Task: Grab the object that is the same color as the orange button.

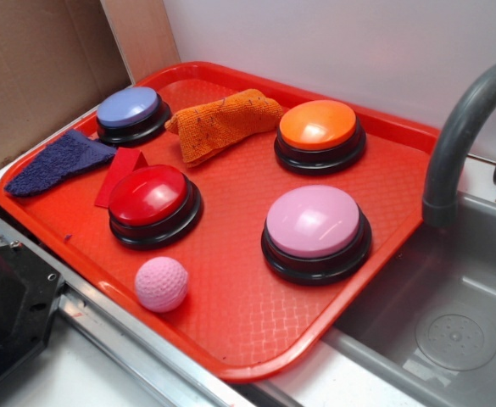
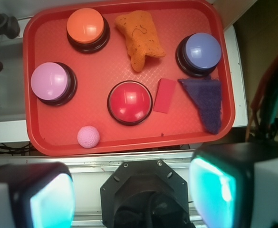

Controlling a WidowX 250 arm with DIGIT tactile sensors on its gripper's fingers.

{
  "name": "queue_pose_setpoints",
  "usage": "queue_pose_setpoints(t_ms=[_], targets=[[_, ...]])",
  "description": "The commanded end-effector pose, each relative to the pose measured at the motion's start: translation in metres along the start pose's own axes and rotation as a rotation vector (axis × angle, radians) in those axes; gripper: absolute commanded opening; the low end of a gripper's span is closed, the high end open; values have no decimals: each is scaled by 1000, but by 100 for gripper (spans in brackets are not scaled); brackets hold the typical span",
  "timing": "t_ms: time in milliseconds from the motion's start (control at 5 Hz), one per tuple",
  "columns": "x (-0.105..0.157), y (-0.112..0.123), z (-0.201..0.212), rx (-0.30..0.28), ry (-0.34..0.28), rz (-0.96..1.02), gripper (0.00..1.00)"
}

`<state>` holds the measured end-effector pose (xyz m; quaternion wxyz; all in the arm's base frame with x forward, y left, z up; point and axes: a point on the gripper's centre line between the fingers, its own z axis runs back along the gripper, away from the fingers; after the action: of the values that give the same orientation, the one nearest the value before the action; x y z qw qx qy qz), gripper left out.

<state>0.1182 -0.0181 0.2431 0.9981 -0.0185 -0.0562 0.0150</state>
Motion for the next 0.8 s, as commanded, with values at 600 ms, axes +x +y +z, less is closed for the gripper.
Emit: queue_pose_setpoints(t_ms=[600], targets=[[79, 27, -15, 60, 18, 146, 100]])
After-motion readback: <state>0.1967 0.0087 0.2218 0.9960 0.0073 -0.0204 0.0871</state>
